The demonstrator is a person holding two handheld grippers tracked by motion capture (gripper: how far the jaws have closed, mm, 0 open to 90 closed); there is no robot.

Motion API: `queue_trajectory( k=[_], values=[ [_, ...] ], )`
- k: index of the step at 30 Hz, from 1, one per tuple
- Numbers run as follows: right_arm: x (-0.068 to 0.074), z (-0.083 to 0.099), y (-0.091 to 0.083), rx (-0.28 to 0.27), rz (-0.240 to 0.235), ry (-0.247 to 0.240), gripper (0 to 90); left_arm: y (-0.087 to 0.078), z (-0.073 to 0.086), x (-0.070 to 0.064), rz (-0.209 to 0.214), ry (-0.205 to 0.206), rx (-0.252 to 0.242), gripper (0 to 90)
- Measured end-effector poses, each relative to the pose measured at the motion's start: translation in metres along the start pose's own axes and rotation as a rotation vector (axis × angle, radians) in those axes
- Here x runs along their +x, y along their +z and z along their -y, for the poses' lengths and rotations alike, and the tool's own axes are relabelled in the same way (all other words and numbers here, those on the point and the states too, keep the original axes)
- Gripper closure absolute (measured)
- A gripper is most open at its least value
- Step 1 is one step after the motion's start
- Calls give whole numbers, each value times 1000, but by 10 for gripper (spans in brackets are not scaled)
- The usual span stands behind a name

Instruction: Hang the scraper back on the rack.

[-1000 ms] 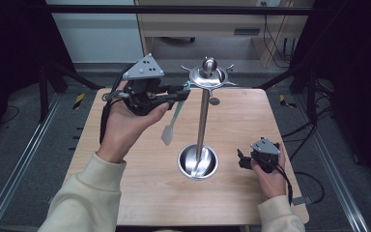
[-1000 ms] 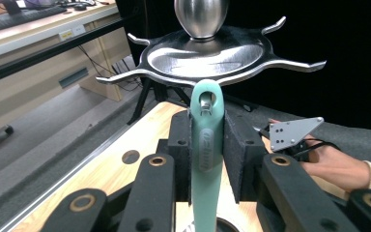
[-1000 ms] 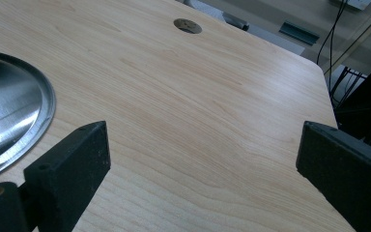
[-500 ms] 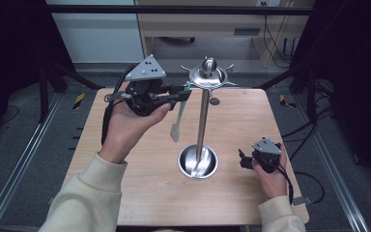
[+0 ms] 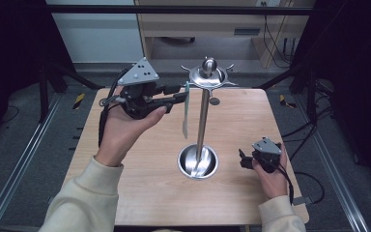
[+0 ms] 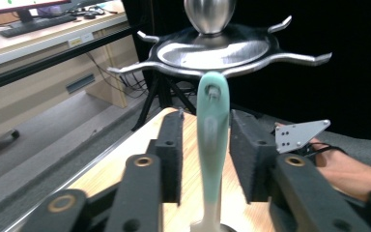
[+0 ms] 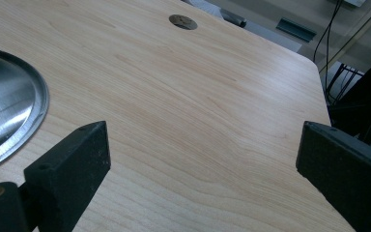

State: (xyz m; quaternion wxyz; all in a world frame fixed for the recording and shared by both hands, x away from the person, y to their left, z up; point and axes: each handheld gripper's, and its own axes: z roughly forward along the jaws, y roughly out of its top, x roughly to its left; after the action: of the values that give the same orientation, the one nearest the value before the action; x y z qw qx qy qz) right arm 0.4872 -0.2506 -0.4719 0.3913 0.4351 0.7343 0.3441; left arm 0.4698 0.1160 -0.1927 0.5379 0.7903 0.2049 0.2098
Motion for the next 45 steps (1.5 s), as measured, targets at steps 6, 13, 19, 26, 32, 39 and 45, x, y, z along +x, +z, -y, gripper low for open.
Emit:
queue_trajectory(
  k=[6,13,19,26,32,39,45],
  values=[
    [0,0,0,0,-1,5,54,-15,12,-3,-47,9,-1,440],
    [0,0,-1,1,0,10,54,-18,40,-1,-36,-10,28,220],
    [-1,0,0,-1,1,13,53,-16,59,-5,-36,21,85,123],
    [-1,0,-1,2,-3,24,53,-15,81,-3,-42,38,117,85],
    [-2,1,-1,7,-5,28,53,-10,104,2,-45,35,122,71],
    [-2,1,-1,7,-2,37,53,-1,132,4,-56,22,172,71],
    [-4,3,-1,20,8,48,52,3,153,7,-63,-14,205,71]
  ],
)
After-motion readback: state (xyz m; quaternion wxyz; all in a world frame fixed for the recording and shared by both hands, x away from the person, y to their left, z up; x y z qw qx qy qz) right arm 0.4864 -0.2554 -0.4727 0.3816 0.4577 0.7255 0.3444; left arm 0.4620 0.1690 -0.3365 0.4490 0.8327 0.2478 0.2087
